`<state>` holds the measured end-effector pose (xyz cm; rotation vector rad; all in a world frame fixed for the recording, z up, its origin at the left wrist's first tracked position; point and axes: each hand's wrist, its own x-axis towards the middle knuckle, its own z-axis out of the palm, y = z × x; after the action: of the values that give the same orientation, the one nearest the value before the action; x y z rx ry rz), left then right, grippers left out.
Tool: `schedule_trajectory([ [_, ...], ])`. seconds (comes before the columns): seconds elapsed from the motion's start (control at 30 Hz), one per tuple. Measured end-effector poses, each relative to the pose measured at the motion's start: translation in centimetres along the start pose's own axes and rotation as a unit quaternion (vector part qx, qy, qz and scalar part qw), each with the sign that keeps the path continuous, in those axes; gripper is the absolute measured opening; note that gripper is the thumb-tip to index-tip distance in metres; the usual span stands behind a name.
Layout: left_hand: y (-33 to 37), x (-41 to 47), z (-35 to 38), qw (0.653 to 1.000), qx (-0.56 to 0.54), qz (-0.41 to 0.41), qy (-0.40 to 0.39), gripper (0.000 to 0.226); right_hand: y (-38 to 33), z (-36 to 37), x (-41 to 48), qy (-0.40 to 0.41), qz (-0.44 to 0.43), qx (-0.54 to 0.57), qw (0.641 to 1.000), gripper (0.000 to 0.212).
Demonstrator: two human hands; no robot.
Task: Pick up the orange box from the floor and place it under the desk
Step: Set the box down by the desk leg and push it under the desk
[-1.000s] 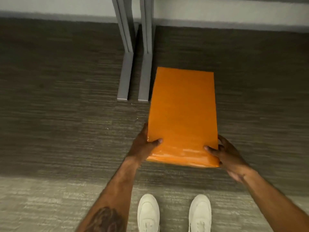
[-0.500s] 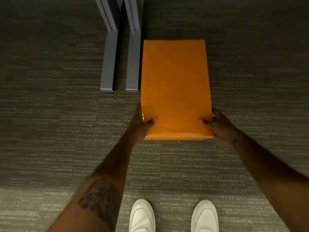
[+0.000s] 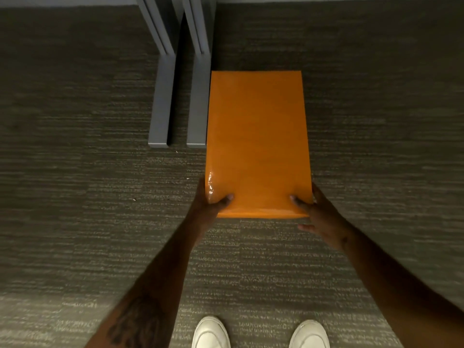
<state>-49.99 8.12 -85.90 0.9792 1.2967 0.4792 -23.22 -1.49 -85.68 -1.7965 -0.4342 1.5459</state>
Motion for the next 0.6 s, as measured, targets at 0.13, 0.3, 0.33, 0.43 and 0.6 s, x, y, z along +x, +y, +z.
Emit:
schedule_trajectory([
  [0.13, 0.4, 0.3, -0.2, 1.000, 0.014, 0.017, -0.013, 0.079, 0.0, 0.4, 0.6, 0.021, -0.027, 0.032, 0.999, 0.060],
  [0.3, 3.6, 3.6, -0.8, 0.996, 0.076, 0.041, -0.012, 0.076, -2.7, 0.5, 3.2, 0.026, -0.054, 0.035, 0.998, 0.039],
  [0.33, 4.3, 4.4, -0.9, 0.995, 0.082, 0.047, -0.015, 0.072, -3.4, 0.6, 3.9, 0.030, -0.058, 0.037, 0.997, 0.038],
  [0.43, 6.0, 6.5, -0.9, 0.995, 0.082, 0.048, -0.013, 0.071, -5.3, 0.8, 6.0, 0.028, -0.064, 0.045, 0.997, 0.037],
  [0.6, 7.4, 9.1, -1.6, 0.997, 0.069, 0.037, -0.001, 0.068, -8.0, 1.4, 8.9, 0.027, -0.071, 0.040, 0.996, 0.029],
])
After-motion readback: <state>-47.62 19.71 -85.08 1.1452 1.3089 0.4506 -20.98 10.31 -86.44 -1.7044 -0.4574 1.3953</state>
